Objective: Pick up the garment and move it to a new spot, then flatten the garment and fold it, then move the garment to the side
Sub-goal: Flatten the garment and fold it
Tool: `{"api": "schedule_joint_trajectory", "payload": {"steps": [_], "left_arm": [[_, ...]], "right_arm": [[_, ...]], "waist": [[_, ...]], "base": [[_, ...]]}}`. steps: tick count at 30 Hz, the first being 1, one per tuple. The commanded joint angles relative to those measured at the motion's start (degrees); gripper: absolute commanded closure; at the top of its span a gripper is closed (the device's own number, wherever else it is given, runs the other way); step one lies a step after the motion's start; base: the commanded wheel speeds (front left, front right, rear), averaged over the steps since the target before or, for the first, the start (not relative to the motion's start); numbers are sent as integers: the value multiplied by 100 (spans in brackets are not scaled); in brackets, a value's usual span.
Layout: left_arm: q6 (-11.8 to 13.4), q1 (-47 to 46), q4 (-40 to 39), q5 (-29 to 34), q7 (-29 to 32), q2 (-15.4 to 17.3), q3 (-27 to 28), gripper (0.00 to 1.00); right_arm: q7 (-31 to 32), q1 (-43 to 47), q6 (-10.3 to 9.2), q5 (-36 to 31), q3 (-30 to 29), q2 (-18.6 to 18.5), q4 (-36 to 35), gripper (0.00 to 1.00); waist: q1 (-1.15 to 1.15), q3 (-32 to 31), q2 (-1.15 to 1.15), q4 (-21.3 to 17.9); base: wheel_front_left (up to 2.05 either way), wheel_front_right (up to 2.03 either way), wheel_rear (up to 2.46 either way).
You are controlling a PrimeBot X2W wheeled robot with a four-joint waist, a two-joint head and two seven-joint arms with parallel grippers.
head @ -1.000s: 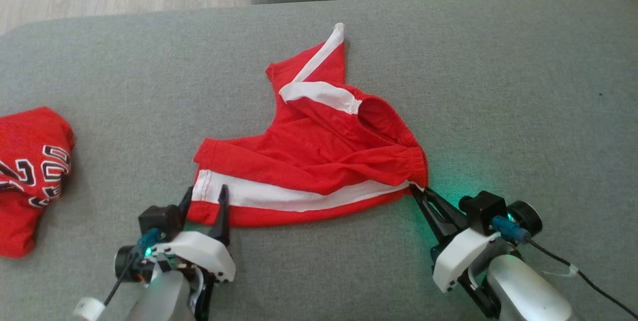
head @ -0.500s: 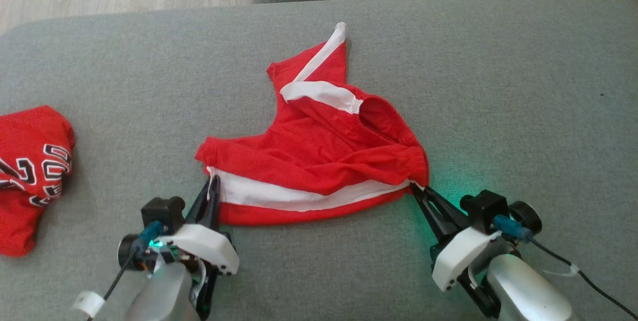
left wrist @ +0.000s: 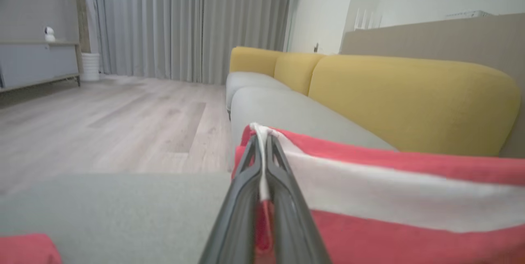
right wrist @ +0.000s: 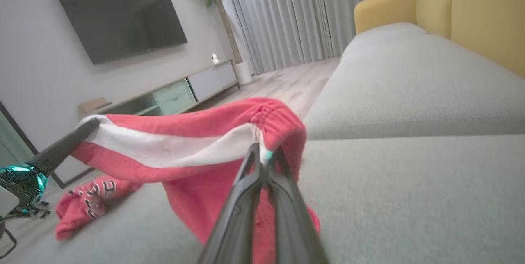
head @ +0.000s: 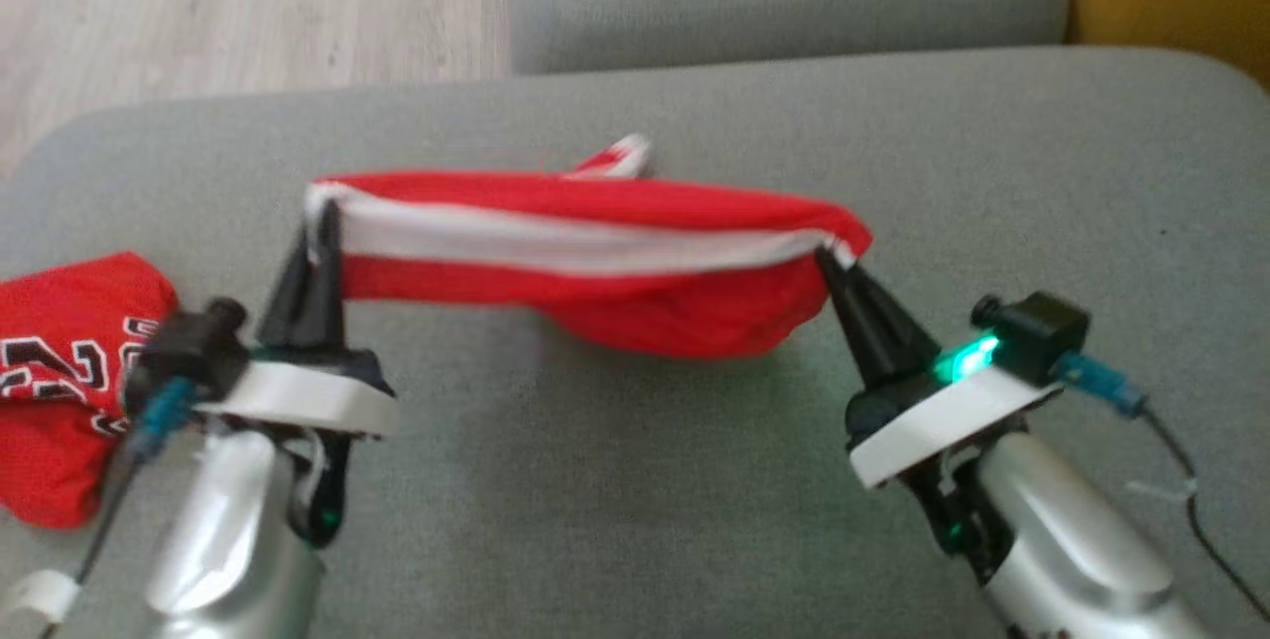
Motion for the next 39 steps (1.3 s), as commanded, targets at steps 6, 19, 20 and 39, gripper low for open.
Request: {"api": "schedule_joint_trajectory", "payload": {"steps": [6,19,20,39], "left_arm": [[9,-503,-1055,33,75,655,388,100],[133,-1648,-2012,-63,1332,1047,417,100],[142,-1789,-1896,-75,1323,988,393,100],[125,-2155,-251,197,-53,-101,639,100]], "right_arm": [[232,-630,-4,1099,169,-425,-969,100],[1626,-2019,-4,2007,-207,-868,-1713,100],[1649,-2204,-4,1943,-208,-835,-1589,100],[117,-3711,-4,784,1054,-740,989,100]], "waist": [[0,-364,0,-8],[0,251,0,-64],[0,388,0,-68],[0,1324,0,-108]], "base": [[0,0,0],[0,0,0],[0,0,0],[0,0,0]]}}
